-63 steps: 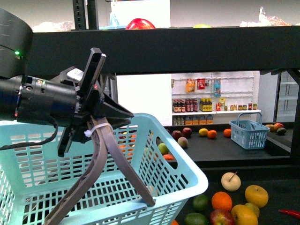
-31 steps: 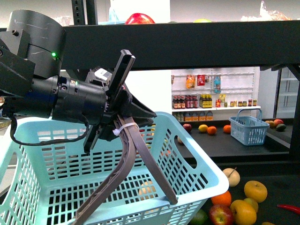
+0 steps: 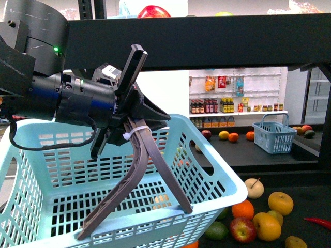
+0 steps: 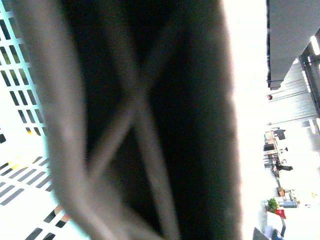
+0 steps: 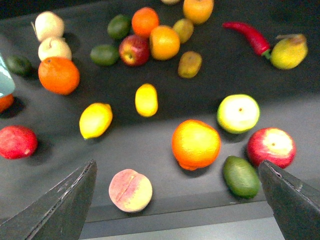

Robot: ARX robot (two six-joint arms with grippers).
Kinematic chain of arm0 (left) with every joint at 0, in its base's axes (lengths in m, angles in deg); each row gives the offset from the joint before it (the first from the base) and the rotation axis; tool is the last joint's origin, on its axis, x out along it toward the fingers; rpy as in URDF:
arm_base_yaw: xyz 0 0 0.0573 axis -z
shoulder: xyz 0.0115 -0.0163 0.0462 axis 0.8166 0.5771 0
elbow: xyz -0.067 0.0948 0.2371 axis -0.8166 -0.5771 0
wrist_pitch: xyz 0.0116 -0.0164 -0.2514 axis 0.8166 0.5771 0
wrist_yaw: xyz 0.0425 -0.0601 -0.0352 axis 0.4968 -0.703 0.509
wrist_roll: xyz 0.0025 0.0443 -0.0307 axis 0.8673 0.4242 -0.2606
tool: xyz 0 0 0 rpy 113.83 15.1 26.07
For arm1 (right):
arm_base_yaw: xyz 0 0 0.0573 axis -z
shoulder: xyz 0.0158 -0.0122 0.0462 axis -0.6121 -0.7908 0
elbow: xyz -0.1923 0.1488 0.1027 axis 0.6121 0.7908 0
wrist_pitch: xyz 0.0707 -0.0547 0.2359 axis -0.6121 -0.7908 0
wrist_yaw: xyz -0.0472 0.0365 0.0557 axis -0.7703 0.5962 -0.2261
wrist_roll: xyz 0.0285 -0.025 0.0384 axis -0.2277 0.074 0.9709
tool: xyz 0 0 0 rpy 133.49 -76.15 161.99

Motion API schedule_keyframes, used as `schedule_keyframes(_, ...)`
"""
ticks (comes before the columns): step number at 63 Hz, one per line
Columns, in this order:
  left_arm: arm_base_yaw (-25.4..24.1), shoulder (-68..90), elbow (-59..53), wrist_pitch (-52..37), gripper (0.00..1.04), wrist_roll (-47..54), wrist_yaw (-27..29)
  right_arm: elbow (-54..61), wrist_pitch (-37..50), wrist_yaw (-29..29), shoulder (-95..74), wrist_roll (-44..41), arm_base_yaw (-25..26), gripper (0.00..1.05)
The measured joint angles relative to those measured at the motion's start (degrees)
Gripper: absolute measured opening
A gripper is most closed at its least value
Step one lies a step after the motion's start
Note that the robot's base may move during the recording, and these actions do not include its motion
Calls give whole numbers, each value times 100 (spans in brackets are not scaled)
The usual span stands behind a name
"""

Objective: Pick lemon from shelf

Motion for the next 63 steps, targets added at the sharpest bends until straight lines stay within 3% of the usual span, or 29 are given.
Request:
schedule_keyframes(10,4,15,0,0,12,-2,-2,-1397,549,166,-2736,-125,-249,97)
schedule_keyframes(23,4,22,0,0,12,-2,-20,-3375,470,-94,-5184,-407,-706,97)
schedule_keyframes(41,4,22,0,0,12,0,-4,-5340,11,-538,-7053,-535,-1001,97)
schedule_keyframes(63,4,22,0,0,12,-2,-7,-7104,-667,-754,-8174,-535,-1115,97)
